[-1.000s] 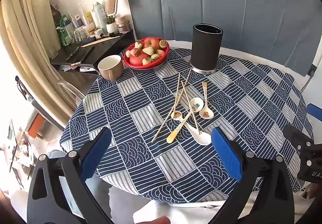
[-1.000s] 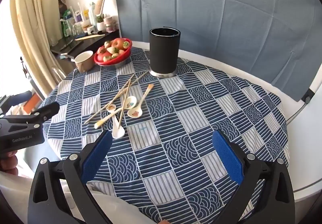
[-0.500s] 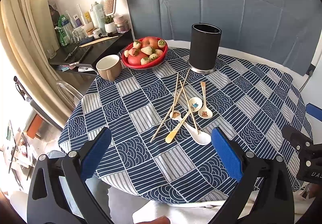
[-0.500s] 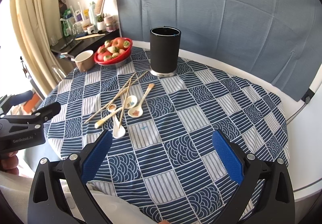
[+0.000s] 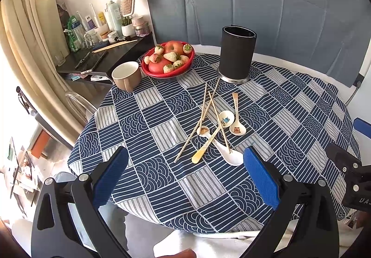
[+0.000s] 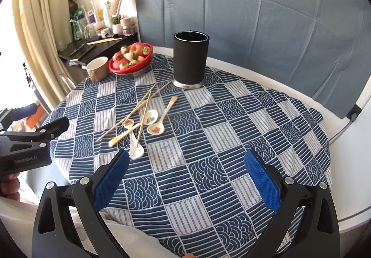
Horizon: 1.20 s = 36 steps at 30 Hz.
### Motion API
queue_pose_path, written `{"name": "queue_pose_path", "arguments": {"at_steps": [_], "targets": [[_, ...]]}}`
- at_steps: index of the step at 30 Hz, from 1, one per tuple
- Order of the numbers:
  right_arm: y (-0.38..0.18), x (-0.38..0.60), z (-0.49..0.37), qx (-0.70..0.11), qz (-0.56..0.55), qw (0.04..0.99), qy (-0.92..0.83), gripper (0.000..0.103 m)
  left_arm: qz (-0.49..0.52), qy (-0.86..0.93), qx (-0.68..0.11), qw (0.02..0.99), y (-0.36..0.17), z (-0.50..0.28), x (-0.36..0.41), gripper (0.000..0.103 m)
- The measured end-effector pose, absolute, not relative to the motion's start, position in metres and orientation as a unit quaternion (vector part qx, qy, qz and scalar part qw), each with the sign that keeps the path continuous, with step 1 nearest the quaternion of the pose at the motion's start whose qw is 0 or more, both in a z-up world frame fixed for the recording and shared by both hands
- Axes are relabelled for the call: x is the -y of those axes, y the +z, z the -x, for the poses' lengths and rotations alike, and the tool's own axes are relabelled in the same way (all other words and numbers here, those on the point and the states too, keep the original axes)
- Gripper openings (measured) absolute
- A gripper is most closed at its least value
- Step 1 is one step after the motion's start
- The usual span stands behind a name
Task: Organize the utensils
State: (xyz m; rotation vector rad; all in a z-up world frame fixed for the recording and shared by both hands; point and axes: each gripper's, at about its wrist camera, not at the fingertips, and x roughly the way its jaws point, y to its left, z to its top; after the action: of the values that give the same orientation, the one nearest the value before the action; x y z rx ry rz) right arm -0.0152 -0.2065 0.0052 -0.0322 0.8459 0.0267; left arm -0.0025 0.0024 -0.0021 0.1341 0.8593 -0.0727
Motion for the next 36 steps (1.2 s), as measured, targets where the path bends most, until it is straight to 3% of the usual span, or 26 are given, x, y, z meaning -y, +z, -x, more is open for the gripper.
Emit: {"name": "queue_pose_path", "arguments": {"at_steps": [36], "targets": [[-0.001, 0.202, -0.055, -0.446, 0.075, 0.892, 0.013, 0.095, -0.037, -0.026, -0.509, 0.860, -0.038, -0.060, -0.018, 0.097]]}}
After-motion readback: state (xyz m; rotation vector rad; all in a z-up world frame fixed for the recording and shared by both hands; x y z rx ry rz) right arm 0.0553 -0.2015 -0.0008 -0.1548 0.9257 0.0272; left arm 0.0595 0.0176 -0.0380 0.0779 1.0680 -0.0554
